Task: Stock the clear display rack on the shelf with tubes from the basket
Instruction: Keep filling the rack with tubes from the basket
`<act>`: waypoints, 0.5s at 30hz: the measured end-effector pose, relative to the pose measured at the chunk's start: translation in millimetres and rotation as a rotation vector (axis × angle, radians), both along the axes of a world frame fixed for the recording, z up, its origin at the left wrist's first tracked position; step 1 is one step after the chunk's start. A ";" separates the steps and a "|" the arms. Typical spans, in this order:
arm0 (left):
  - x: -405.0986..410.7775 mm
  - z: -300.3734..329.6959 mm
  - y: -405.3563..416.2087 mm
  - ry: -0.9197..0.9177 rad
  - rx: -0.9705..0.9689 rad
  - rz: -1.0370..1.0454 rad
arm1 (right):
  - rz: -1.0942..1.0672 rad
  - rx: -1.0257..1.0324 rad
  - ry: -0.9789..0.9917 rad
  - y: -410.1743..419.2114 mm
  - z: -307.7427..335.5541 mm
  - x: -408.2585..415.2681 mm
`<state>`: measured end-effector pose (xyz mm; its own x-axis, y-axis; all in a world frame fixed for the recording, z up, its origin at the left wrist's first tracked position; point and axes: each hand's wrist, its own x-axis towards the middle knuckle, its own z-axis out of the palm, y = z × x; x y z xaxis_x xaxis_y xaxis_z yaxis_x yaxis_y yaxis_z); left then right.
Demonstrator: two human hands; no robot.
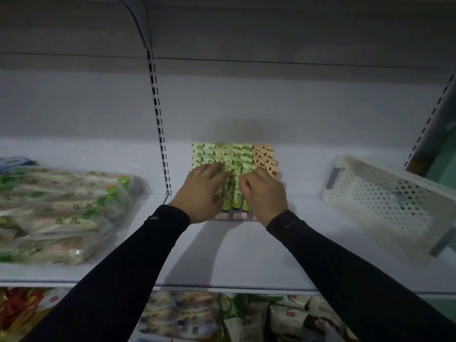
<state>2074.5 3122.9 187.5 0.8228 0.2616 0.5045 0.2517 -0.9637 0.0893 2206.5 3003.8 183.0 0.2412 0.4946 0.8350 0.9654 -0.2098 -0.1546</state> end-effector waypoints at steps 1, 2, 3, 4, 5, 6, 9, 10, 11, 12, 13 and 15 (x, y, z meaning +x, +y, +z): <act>0.1 -0.1 -0.2 0.001 -0.003 0.000 | -0.001 0.012 -0.001 -0.4 -0.7 -0.5; 0.1 0.0 -0.1 0.002 -0.006 0.000 | 0.003 0.021 0.001 -1.2 -1.1 -1.6; -0.1 0.2 0.1 0.004 -0.010 0.001 | 0.005 0.028 0.005 -2.1 -2.4 -2.4; -0.1 0.3 0.1 0.006 -0.015 0.003 | 0.012 0.031 0.006 -3.2 -3.9 -2.7; -0.4 0.6 0.0 0.007 -0.020 0.005 | 0.020 0.024 0.010 -4.5 -5.0 -3.2; -0.7 1.1 -0.4 0.008 -0.025 0.008 | 0.027 0.001 0.036 -5.4 -5.5 -3.5; -0.9 1.2 -1.0 0.013 -0.027 0.009 | 0.027 -0.157 0.235 -7.7 2.6 -0.1; -1.0 1.1 -0.8 0.012 -0.027 0.007 | 0.030 -0.169 0.285 -8.3 4.7 2.3; -1.1 1.0 -0.8 0.012 -0.029 0.007 | 0.039 -0.155 0.312 -9.3 6.1 3.8; -1.1 1.3 -0.9 0.015 -0.031 0.009 | 0.051 -0.126 0.323 -10.8 6.9 3.8; -1.4 1.8 -1.4 0.018 -0.033 0.009 | 0.060 -0.095 0.322 -12.0 6.1 3.1; -1.9 2.7 -2.4 0.014 -0.036 0.007 | 0.074 -0.058 0.303 -13.9 2.0 -1.1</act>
<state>2072.6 3120.6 190.3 0.8276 0.2848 0.4836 0.2596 -0.9582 0.1200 2205.5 2989.9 185.0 0.4359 0.5648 0.7007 0.8904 -0.1571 -0.4273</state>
